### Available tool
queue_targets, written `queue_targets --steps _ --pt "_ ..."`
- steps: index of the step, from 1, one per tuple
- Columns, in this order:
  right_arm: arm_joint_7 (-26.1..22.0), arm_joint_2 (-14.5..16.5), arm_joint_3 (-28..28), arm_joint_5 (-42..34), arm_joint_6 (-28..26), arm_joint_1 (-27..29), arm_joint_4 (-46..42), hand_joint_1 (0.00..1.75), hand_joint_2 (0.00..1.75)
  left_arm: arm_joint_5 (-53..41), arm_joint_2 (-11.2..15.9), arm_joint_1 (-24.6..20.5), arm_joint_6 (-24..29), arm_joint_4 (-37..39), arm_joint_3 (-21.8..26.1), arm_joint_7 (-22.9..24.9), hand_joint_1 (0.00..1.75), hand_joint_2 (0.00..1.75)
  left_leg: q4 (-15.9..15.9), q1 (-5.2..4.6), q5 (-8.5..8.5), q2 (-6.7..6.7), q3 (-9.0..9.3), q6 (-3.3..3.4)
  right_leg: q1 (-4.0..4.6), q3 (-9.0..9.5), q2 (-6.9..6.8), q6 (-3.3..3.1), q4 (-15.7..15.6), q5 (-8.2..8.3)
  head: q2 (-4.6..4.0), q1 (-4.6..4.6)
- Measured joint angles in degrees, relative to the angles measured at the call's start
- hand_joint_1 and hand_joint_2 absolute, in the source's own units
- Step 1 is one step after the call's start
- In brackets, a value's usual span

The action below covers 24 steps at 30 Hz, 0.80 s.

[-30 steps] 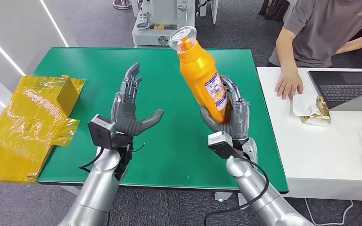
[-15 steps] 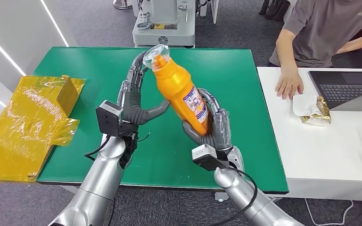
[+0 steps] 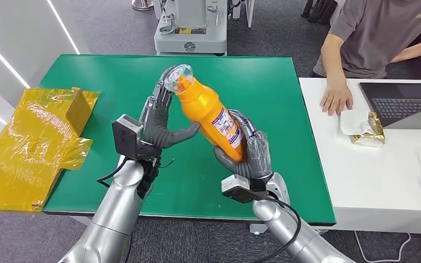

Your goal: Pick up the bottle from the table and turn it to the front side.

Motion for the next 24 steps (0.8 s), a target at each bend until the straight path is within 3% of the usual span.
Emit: queue_targets --steps 3,6,14,21,24 --pt "-0.2 0.0 -0.1 2.8 0.0 0.9 -0.1 1.75 1.75 8.9 -0.6 -0.8 -11.8 1.6 0.0 2.8 0.00 1.75 0.0 0.00 0.00 -0.01 -0.01 0.00 0.00 0.00 -0.01 0.00 0.0 0.00 0.00 0.01" --pt "-0.2 0.0 -1.0 6.1 0.0 1.7 -0.8 1.75 1.75 12.8 -1.1 -1.8 -16.5 4.0 0.0 4.3 0.00 1.75 0.0 -0.01 0.00 0.02 -0.01 0.00 -0.01 0.00 0.03 0.00 0.0 0.01 0.00 0.02" --pt "0.0 0.6 -4.2 12.1 0.0 2.2 -1.4 1.75 1.75 15.1 -2.0 -4.1 -16.9 8.7 0.0 5.6 0.00 1.75 0.0 -0.01 0.00 0.03 -0.01 0.00 -0.01 -0.01 0.05 -0.01 0.0 0.01 0.00 0.02" --pt "0.1 1.1 -5.6 12.7 0.0 3.3 -1.6 1.75 1.75 15.6 -2.1 -4.9 -16.4 10.7 0.0 5.3 0.03 1.75 0.0 0.00 0.00 0.02 -0.02 0.00 0.00 -0.01 0.04 -0.01 0.0 0.01 0.00 0.02" --pt "0.1 1.1 -5.9 12.5 0.0 3.5 -1.6 1.75 1.75 15.1 -2.1 -5.1 -14.3 11.1 -0.2 4.0 1.25 1.75 0.0 0.00 0.00 0.02 -0.02 0.00 0.00 -0.01 0.04 -0.01 0.0 0.01 0.00 0.02"
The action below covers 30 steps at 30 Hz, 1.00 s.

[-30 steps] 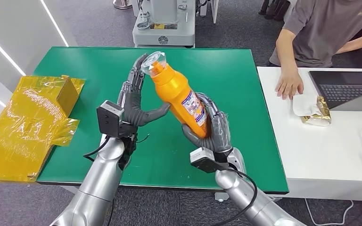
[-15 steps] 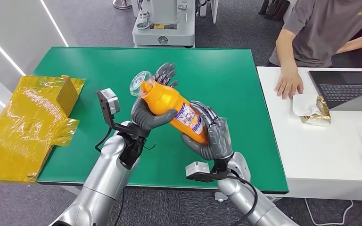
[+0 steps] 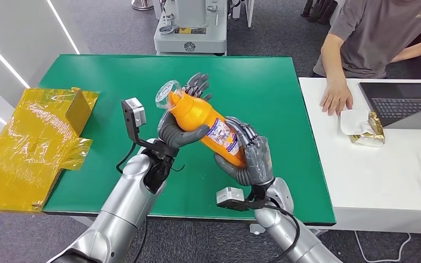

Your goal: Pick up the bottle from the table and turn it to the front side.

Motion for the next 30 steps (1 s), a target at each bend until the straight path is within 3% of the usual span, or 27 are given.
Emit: queue_targets --steps 1,2,14,30 --pt "0.0 0.0 -0.1 -0.1 0.0 0.1 0.0 1.75 1.75 -0.5 0.0 0.0 1.2 0.0 -0.1 -0.7 1.67 1.75 0.0 0.00 0.00 0.00 0.00 0.00 0.00 0.00 0.00 0.00 0.0 0.00 0.00 0.00" --pt "0.1 0.0 -0.2 -0.2 0.0 0.2 0.1 1.75 1.75 -1.1 0.0 0.0 2.7 0.0 -0.1 -1.5 1.72 1.75 0.0 0.00 0.00 0.00 0.00 0.00 0.00 0.00 0.00 0.00 0.0 0.00 0.00 0.00" --pt "0.6 0.0 -1.0 -0.9 0.0 0.6 1.3 1.75 1.75 -11.9 -0.9 3.0 26.6 -2.0 -3.4 -9.5 1.75 1.75 0.0 0.00 -0.01 -0.05 -0.06 0.00 0.00 0.01 -0.06 0.01 0.0 -0.01 0.00 0.00" --pt "0.4 0.2 -1.0 -0.9 0.0 0.8 1.4 1.73 1.75 -12.7 -1.0 4.6 29.9 -4.3 -4.4 -9.6 1.75 1.75 0.0 0.00 -0.01 -0.05 -0.06 0.00 0.00 0.01 -0.06 0.02 0.0 -0.02 0.00 0.00"
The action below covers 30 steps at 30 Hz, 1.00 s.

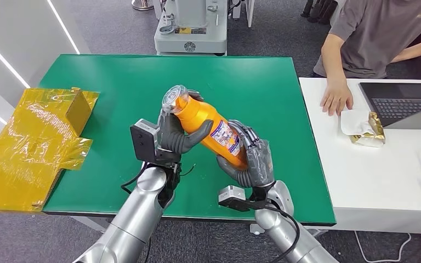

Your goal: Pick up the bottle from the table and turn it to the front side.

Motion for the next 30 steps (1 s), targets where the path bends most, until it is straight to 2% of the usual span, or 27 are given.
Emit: queue_targets --steps 1,4,5,9,20,30 --pt "0.0 0.0 0.0 0.0 0.0 0.0 0.0 1.62 1.75 0.0 0.0 0.1 0.1 -0.1 0.0 0.0 1.75 1.75 0.0 0.00 0.00 0.00 0.00 0.00 0.00 0.00 0.00 0.00 0.0 0.00 0.00 0.00" --pt "0.0 0.0 -0.1 0.7 0.0 0.0 0.0 0.33 1.75 -0.1 0.0 0.2 0.4 -0.2 0.0 0.0 1.75 1.75 0.0 0.00 0.00 0.00 0.00 0.00 0.00 0.00 0.00 0.00 0.0 0.00 0.00 0.00" --pt "-0.2 0.0 -0.1 1.2 0.0 0.1 -0.1 0.00 1.75 -0.2 0.0 0.2 1.0 -0.2 0.0 0.0 1.75 1.75 0.0 0.00 0.00 0.01 0.01 0.00 0.00 0.00 0.01 0.00 0.0 0.00 0.00 0.01" --pt "-0.7 0.0 -0.2 1.5 0.0 1.5 -1.4 0.00 1.75 -0.5 1.1 0.0 3.8 -0.3 0.0 0.0 1.75 1.75 0.0 0.02 0.00 0.01 0.03 -0.02 0.01 -0.02 0.01 -0.02 0.0 -0.01 0.00 -0.01" --pt "-0.8 0.9 -0.6 -1.2 0.0 5.7 -9.6 0.00 1.75 -0.5 2.3 -0.4 4.8 -0.3 0.0 0.0 1.75 1.75 0.0 0.03 -0.01 -0.03 0.00 -0.02 0.02 -0.02 -0.05 -0.06 0.0 -0.05 0.00 0.01" --pt "-0.8 3.3 -0.6 3.3 0.0 11.7 -23.2 0.00 1.75 -1.9 3.6 -1.1 8.6 -0.6 0.1 0.0 1.75 1.75 0.0 0.03 -0.01 -0.03 0.00 -0.02 0.03 -0.02 -0.05 -0.08 0.0 -0.07 0.00 0.01"
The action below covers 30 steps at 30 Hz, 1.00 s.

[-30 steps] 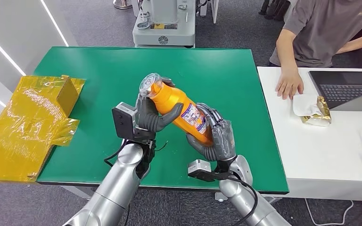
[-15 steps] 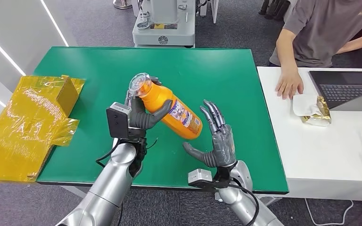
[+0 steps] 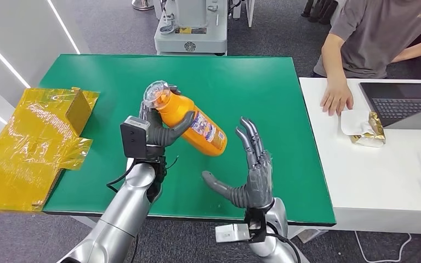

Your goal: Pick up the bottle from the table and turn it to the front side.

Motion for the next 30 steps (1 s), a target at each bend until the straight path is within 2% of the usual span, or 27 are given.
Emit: queue_targets --steps 3,6,9,13,21,24,27,30 --pt "0.0 0.7 0.0 -0.9 0.0 3.3 -4.6 0.00 1.75 -3.3 1.5 0.2 3.2 -1.8 0.1 0.5 1.75 1.75 0.0 0.00 -0.02 0.00 0.00 -0.03 0.00 0.00 0.00 -0.02 0.0 -0.03 0.00 0.00" --pt "0.0 1.3 0.0 -3.9 0.0 6.1 -7.7 0.00 1.75 -10.3 3.8 0.4 7.7 -4.6 0.1 2.4 1.75 1.75 0.0 0.01 -0.04 0.01 0.00 -0.06 0.00 0.00 0.01 -0.03 0.0 -0.04 0.00 -0.01" --pt "0.0 2.0 0.0 -6.1 0.0 8.2 -9.0 0.00 1.75 -22.0 6.8 0.4 13.7 -7.0 0.1 5.9 1.75 1.75 0.0 0.02 -0.04 0.02 0.01 -0.06 0.01 0.00 0.02 -0.03 0.0 -0.05 0.00 -0.01" --pt "0.0 3.2 -0.6 -7.0 0.0 10.2 -9.3 0.00 1.75 -39.4 11.3 -0.6 19.7 -8.4 0.1 13.4 1.75 1.75 0.0 0.04 -0.03 0.03 0.02 -0.08 0.03 0.00 0.02 -0.04 0.0 -0.05 0.00 0.01" --pt "0.0 4.3 -1.3 -8.7 0.0 11.7 -8.6 0.00 1.75 -54.4 19.9 -3.1 21.7 -8.2 0.2 19.2 1.75 1.75 0.0 0.04 -0.02 0.06 0.03 -0.09 0.03 -0.01 0.06 -0.05 0.0 -0.04 0.00 0.01" --pt "0.0 4.5 -1.4 -7.9 0.0 11.7 -8.2 0.00 1.75 -65.9 22.0 -3.9 22.6 -7.1 0.2 22.9 1.75 1.75 0.0 0.04 -0.02 0.06 0.03 -0.09 0.03 -0.01 0.05 -0.05 0.0 -0.04 0.00 0.02" --pt "0.0 4.9 -1.4 -6.6 0.0 11.9 -7.3 0.00 1.75 -78.8 24.0 -6.0 22.0 -2.6 0.2 25.2 1.75 1.75 0.0 0.03 -0.02 0.08 0.03 -0.09 0.03 -0.03 0.08 -0.06 0.0 -0.04 0.00 0.01" --pt "0.0 5.1 -1.6 -6.3 0.0 12.2 -6.8 0.00 1.75 -81.5 25.2 -8.6 20.7 4.3 0.2 24.7 1.75 1.75 0.0 0.04 -0.01 0.10 0.04 -0.10 0.03 -0.05 0.11 -0.06 0.0 -0.03 0.00 0.01"
